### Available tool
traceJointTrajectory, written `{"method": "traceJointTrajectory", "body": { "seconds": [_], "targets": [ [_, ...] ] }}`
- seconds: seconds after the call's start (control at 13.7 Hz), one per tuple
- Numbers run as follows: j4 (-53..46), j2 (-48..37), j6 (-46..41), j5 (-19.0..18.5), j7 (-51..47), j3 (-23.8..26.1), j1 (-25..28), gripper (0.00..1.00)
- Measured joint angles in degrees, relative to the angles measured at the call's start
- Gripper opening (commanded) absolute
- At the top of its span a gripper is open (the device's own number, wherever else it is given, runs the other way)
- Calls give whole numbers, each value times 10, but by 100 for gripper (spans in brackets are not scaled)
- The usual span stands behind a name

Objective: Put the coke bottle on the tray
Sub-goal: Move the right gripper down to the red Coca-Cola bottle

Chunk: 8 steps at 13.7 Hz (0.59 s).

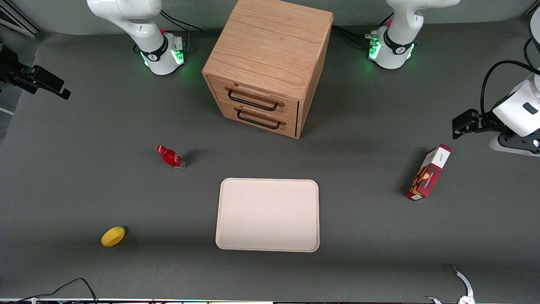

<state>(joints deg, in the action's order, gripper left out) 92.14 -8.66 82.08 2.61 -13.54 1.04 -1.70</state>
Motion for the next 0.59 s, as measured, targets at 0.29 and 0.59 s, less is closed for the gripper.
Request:
{"method": "traceJointTrajectory", "body": {
  "seconds": [0.29, 0.59],
  "targets": [
    [-2, 1, -12, 0, 0, 4, 5, 100],
    [-1, 13, -15, 0, 0, 26, 15, 100]
  ]
}}
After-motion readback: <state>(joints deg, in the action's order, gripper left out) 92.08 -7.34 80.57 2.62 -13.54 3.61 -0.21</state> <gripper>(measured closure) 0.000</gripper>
